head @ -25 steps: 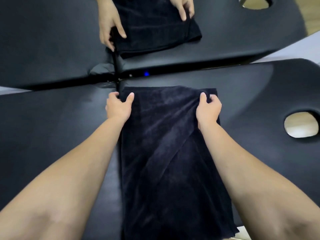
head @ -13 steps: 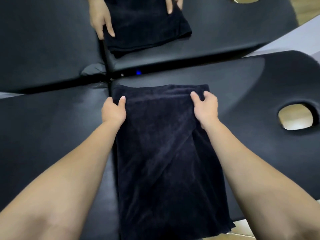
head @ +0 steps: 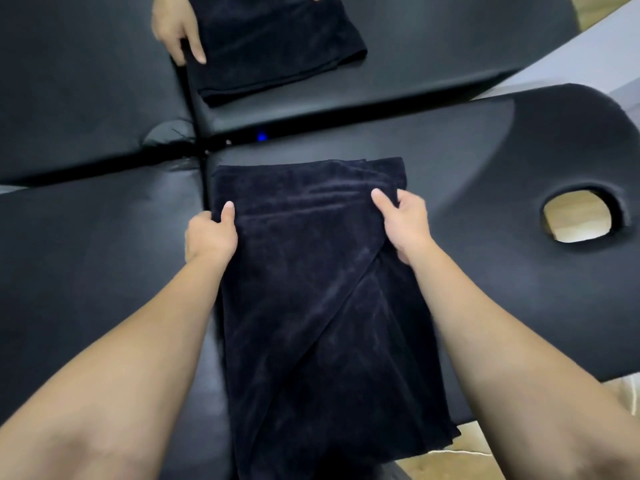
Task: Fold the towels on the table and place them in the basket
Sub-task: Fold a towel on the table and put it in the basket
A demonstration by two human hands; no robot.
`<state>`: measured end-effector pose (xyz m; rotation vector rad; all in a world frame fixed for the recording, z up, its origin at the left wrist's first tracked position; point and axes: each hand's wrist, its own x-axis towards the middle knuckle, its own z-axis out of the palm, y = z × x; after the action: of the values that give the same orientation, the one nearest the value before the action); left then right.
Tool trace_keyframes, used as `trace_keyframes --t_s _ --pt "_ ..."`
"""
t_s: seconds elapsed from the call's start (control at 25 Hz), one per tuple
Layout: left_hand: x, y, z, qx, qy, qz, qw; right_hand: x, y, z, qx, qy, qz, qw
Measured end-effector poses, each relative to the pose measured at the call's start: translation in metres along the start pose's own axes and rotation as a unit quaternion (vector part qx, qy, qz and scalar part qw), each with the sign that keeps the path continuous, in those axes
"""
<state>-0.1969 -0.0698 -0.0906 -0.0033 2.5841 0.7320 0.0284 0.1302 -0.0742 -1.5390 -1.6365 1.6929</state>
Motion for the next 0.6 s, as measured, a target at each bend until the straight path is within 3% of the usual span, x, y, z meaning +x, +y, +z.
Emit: trace_keyframes --t_s 0.08,0.16,0.28,0.4,0.52,0.6 --pt "-0.003 0.008 0.003 0.023 0.017 0.016 0.999 0.012 -0.014 -0.002 -0.006 0.034 -0.013 0.999" --pt "-0.013 0.017 0.007 0.041 0.064 0.044 0.996 0.014 -0.021 -0.003 0.075 -0.003 0.051 0.996" --pt "-0.03 0.032 0.022 0.092 0.139 0.225 0.96 -0.001 -0.007 -0.015 0.09 -0.093 0.165 0.978" --pt "-0.043 0.056 0.039 0.132 0.025 0.398 0.908 -0.019 0.015 -0.02 0.067 -0.118 0.126 0.983" --pt "-0.054 0.074 0.063 0.197 -0.115 0.436 0.87 -0.033 0.021 -0.013 0.017 -0.091 0.052 0.994" --pt "-0.057 0.083 0.074 0.222 -0.142 0.439 0.859 -0.031 0.018 -0.017 0.045 -0.02 0.02 0.999"
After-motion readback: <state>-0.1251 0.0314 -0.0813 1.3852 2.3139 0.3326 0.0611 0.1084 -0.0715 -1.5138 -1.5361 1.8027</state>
